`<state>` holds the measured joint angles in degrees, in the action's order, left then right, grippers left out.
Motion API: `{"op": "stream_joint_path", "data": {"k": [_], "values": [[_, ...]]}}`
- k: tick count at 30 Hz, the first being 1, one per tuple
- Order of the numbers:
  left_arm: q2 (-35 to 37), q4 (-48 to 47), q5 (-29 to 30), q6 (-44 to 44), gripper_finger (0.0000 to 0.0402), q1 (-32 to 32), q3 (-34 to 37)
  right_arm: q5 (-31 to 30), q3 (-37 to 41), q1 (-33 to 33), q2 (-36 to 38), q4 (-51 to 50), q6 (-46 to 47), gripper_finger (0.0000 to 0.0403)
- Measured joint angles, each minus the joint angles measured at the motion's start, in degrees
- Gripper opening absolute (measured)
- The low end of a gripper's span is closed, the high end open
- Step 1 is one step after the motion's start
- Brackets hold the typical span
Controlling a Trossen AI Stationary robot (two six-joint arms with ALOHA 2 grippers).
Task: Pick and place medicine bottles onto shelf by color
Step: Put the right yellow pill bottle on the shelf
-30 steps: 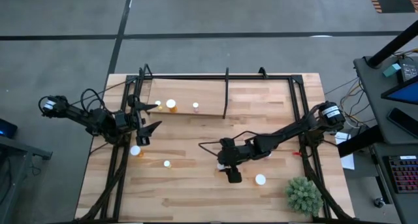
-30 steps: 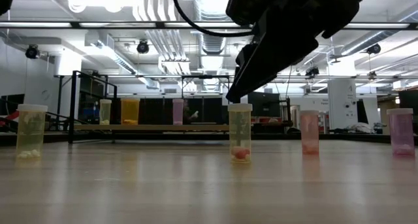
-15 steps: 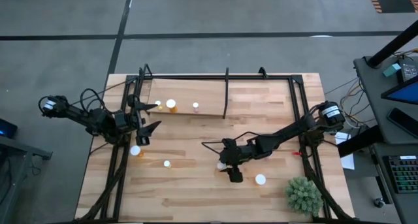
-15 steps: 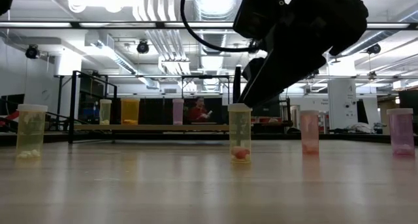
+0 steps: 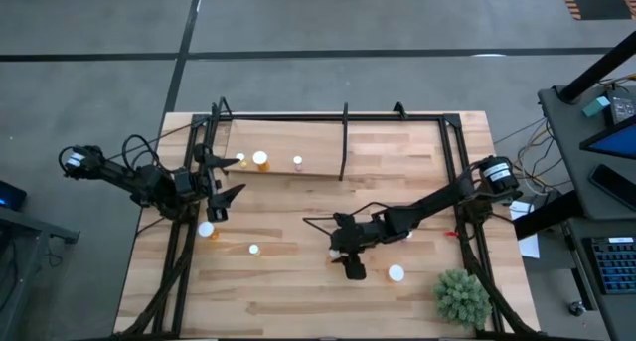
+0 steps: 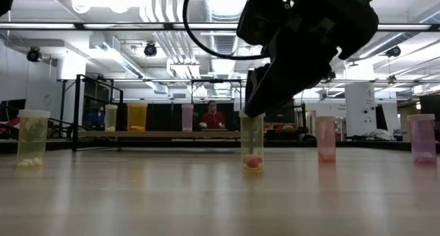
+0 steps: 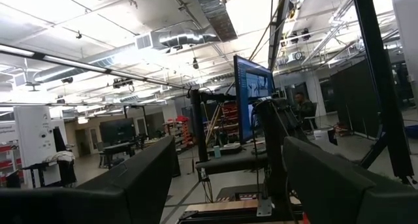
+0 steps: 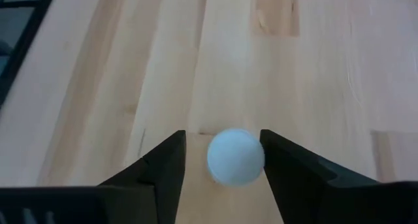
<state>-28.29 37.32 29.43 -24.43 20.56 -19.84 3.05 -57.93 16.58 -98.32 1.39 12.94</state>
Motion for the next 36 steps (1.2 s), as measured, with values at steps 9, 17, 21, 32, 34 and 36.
{"op": "stream_joint_path", "data": {"k": [9,17,21,32,34,36], "values": [[0.4,-0.1,0.0,0.0,0.0267,0.0,0.0,0.0,-0.1,0.0,0.0,-0.5,0.0,0.0159],[0.3,-0.2,0.0,0.0,0.0267,0.0,0.0,0.0,-0.9,-0.1,0.0,-1.1,-0.3,0.0159],[0.3,-0.1,0.0,0.0,0.0267,0.0,0.0,0.0,-0.9,-0.1,0.0,-1.1,-0.3,0.0159],[0.3,0.0,0.0,0.0,0.0267,0.0,0.0,0.0,-0.9,-0.1,0.1,-1.1,-0.6,0.012],[0.3,0.0,0.0,0.0,0.0267,0.0,0.0,0.0,-0.9,-0.1,0.1,-1.1,-0.7,0.011],[0.3,0.0,0.0,0.0,0.0267,0.0,0.0,0.0,-0.9,-0.1,0.1,-1.1,-0.8,0.0106]]}}
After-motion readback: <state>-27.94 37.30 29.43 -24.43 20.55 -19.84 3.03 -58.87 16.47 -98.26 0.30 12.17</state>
